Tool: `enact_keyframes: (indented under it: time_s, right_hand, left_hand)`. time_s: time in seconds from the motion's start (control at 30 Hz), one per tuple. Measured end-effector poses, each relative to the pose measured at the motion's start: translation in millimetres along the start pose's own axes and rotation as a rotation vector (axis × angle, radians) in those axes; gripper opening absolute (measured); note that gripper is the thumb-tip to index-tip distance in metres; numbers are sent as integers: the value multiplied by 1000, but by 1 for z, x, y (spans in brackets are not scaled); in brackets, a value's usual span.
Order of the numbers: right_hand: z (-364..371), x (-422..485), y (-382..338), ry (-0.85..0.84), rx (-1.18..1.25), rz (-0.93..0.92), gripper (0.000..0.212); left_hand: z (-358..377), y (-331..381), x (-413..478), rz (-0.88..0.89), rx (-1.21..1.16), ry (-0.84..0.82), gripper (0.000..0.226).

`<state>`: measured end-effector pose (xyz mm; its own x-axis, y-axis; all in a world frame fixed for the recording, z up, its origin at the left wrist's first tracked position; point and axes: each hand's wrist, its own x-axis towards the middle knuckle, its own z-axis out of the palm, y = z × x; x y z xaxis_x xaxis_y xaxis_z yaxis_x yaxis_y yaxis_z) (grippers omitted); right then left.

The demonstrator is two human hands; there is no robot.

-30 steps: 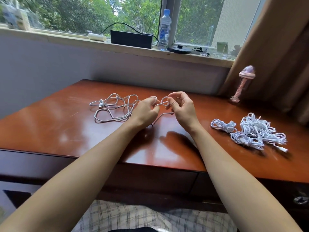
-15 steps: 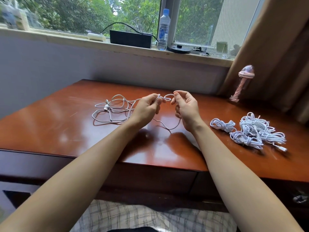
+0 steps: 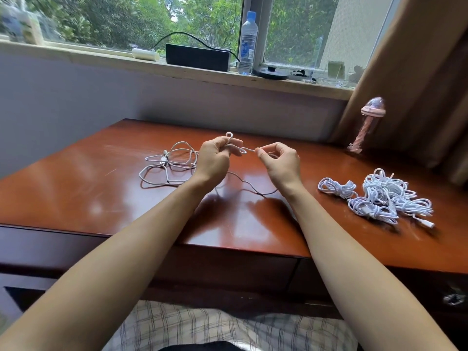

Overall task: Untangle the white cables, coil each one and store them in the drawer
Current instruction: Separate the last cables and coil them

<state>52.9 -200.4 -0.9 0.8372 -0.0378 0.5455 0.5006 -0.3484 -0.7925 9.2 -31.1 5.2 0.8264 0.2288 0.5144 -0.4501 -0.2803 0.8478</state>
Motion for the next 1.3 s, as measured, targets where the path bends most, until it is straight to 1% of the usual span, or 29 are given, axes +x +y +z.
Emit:
enact_keyframes:
  time_s: [0.1, 0.17, 0.23, 0.3, 0.4, 0.47, 0.57, 0.7, 0.8, 0.87, 1.0, 1.1, 1.2, 1.3]
  right_hand:
    - [0, -1, 3, -23, -94, -7, 13]
    - [-1, -2, 4, -31, -155, -1, 16]
    - [-1, -3, 3, -19, -231, 12, 21]
    - [-2, -4, 0, 3, -322, 6, 23]
    - [-3, -5, -2, 25, -367, -35, 24]
    - [-4, -6, -3, 26, -354, -44, 24]
    - [-3, -7, -4, 2, -353, -40, 26]
    - [-2, -9, -6, -77, -386, -33, 24]
    - [-1, -9, -5, -114, -394, -41, 24]
    - [-1, -8, -3, -119, -350, -68, 21]
    - [-2, -8, -3, -119, -264, -194, 8]
    - [-2, -6, -4, -114, -234, -230, 6]
    - [-1, -5, -2, -93, -259, -254, 5]
    - [-3, -3, 0, -58, -322, -258, 3]
  left_hand:
    - [0, 4, 0, -29, -105, -19, 27]
    - [-2, 4, 1, -38, -184, -15, 25]
    - [-4, 4, 1, 0, -200, -4, 24]
    - [-4, 4, -1, 92, -101, 6, 21]
    - [1, 2, -4, 279, 140, 20, 24]
    - [2, -3, -1, 318, 183, 23, 29]
    - [0, -8, 3, 315, 199, 20, 36]
    - [-2, -9, 1, 314, 254, 28, 47]
    - [-3, -9, 1, 337, 220, 13, 46]
    - [-4, -10, 1, 333, 214, -11, 46]
    - [-4, -8, 0, 236, 182, -17, 39]
    - [-5, -4, -3, 242, 213, 7, 36]
    - [-5, 0, -5, 259, 228, 26, 32]
    - [-6, 0, -6, 219, 222, 2, 31]
